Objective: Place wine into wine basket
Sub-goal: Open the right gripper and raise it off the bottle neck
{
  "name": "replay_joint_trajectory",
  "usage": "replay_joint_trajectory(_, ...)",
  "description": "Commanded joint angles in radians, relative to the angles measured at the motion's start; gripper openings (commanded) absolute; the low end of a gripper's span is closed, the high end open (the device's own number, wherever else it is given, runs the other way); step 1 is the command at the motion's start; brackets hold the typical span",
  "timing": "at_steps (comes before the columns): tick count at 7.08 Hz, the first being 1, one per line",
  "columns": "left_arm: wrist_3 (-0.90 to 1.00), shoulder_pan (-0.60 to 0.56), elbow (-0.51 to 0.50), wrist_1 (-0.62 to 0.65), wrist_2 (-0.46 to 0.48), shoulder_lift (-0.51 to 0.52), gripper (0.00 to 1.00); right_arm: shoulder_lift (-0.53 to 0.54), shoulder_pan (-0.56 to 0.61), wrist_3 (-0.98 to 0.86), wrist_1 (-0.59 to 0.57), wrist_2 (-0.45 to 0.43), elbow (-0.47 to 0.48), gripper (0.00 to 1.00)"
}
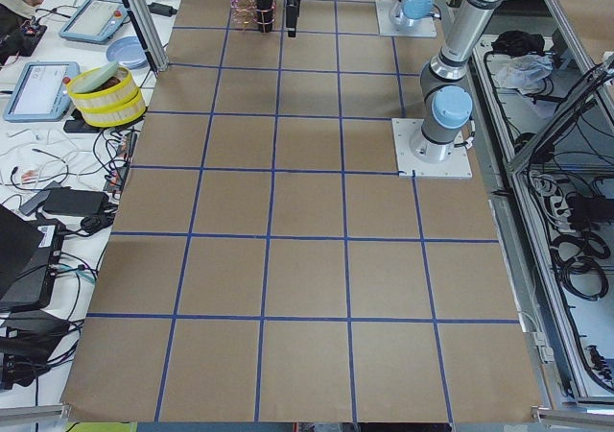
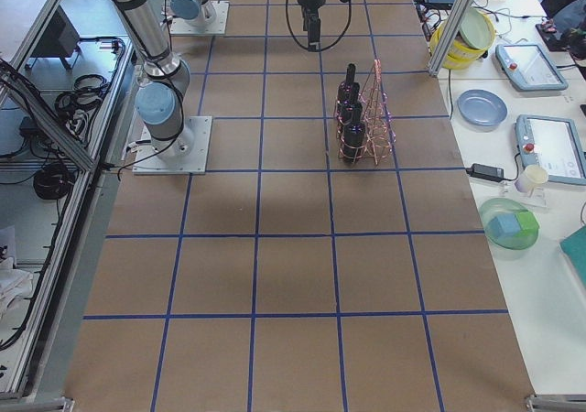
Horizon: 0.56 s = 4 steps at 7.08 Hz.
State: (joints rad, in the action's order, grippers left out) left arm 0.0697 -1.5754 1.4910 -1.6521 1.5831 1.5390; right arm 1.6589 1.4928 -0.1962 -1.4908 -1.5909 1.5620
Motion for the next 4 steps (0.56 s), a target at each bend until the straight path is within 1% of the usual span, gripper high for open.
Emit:
replay_joint_trajectory(1, -0.001, 0.000, 0.000, 0.000, -0.003, 0.000, 1.00, 0.022, 0.009, 0.050, -0.063, -0.001, 0.047, 1.00)
replay_joint_trajectory(2, -0.001, 0.000, 0.000, 0.000, 0.000, 0.000, 1.00, 0.009, 0.018, 0.064, -0.086, 0.000, 0.029, 1.00)
replay_joint_trajectory(3, -0.002, 0.000, 0.000, 0.000, -0.002, 0.000, 1.00, -0.042, 0.062, 0.148, -0.091, -0.001, -0.029, 1.00)
replay_joint_trajectory(4, -0.002, 0.000, 0.000, 0.000, -0.003, 0.000, 1.00, -0.106, 0.120, 0.174, -0.091, -0.035, -0.096, 1.00)
